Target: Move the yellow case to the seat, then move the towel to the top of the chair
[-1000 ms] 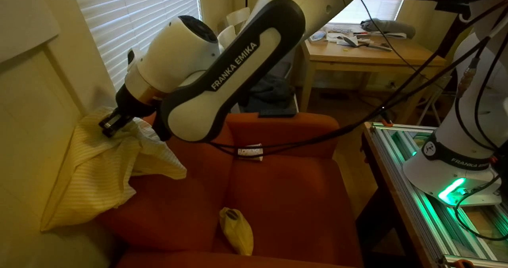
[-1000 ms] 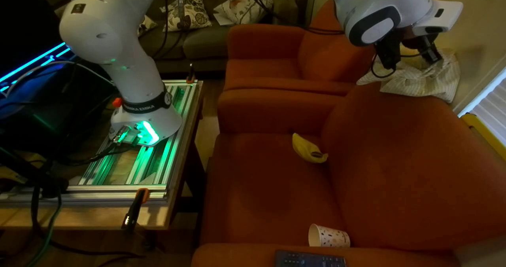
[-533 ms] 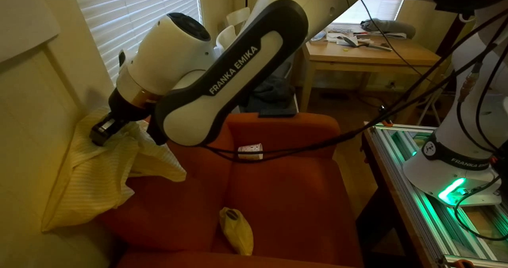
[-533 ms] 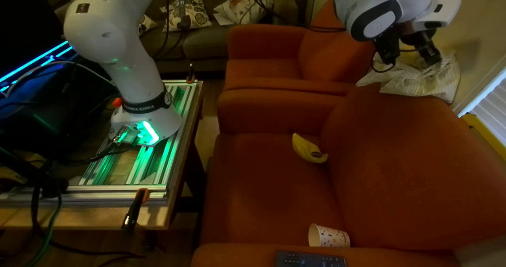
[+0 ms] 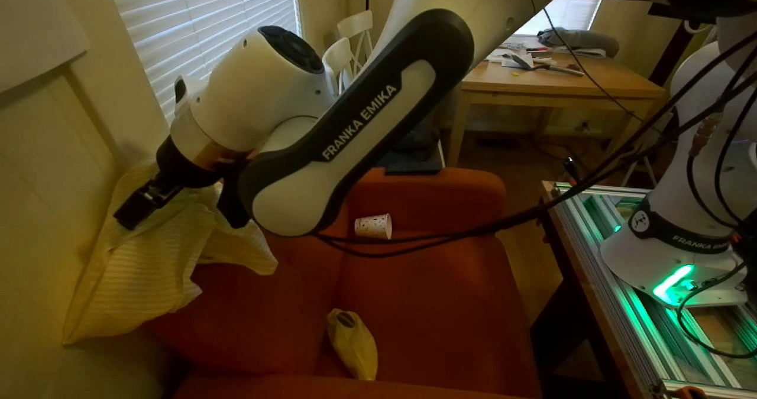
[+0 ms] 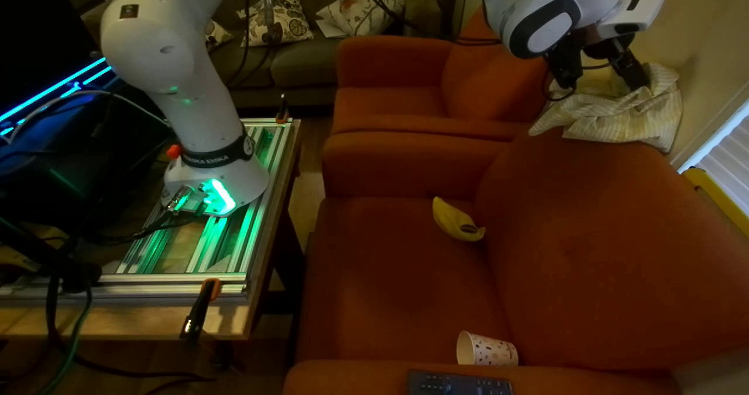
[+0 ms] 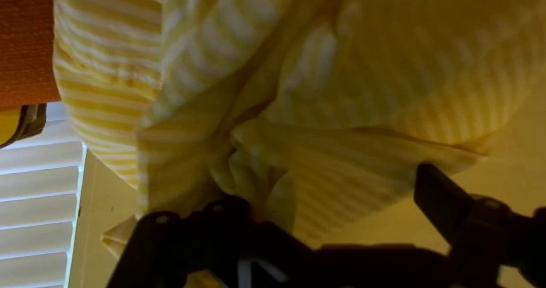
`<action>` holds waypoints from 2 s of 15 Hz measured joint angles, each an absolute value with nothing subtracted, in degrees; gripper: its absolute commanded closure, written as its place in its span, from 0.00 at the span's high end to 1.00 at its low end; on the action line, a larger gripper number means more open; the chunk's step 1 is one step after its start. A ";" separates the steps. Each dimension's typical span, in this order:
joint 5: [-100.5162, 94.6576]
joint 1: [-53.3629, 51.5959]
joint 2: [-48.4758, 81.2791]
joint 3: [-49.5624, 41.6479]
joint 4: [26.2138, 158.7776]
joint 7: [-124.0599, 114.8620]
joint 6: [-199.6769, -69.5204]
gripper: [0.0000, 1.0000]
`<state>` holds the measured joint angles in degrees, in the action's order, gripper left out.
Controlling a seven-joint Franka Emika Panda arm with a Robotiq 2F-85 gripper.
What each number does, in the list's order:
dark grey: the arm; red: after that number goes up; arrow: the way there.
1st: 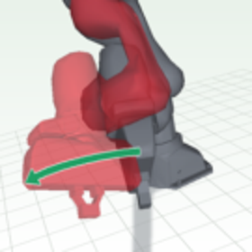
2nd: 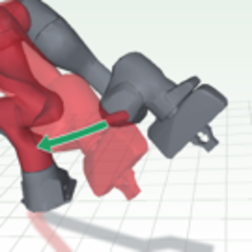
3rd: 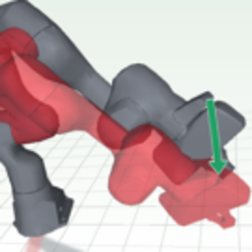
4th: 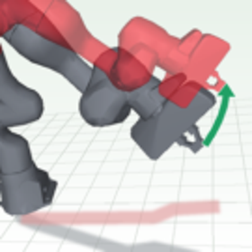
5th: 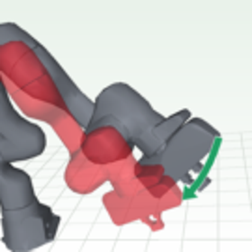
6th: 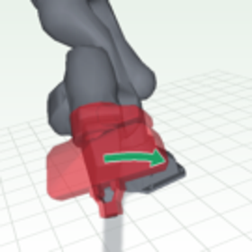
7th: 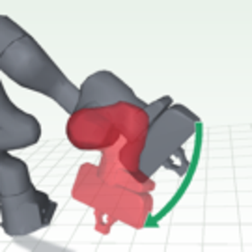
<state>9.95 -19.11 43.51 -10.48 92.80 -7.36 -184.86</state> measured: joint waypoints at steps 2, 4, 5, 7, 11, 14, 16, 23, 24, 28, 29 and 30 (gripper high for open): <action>9.97 -20.20 42.50 -11.02 94.64 -7.75 -186.94 1.00; 9.98 -21.15 41.28 -11.41 96.62 -7.97 -188.96 1.00; 9.98 -21.69 40.65 -11.70 97.71 -8.09 -190.01 1.00; 10.07 -23.01 39.42 -12.68 99.89 -8.39 -192.25 1.00; 13.41 -29.09 37.87 -19.16 104.17 -8.84 -195.90 1.00; 18.31 -35.63 37.41 -26.07 106.92 -8.84 -196.14 1.00; 21.06 -39.46 37.31 -29.88 108.31 -8.92 -196.13 1.00; 26.24 -46.78 37.01 -36.92 111.23 -10.17 -193.56 1.00; 26.25 -46.70 36.64 -36.86 111.29 -10.21 -192.38 1.00; 26.24 -46.22 33.27 -36.07 112.93 -10.21 -189.58 1.00; 26.24 -46.14 32.17 -36.01 113.57 -10.21 -189.06 1.00; 26.24 -46.05 31.06 -36.00 114.27 -10.21 -188.41 1.00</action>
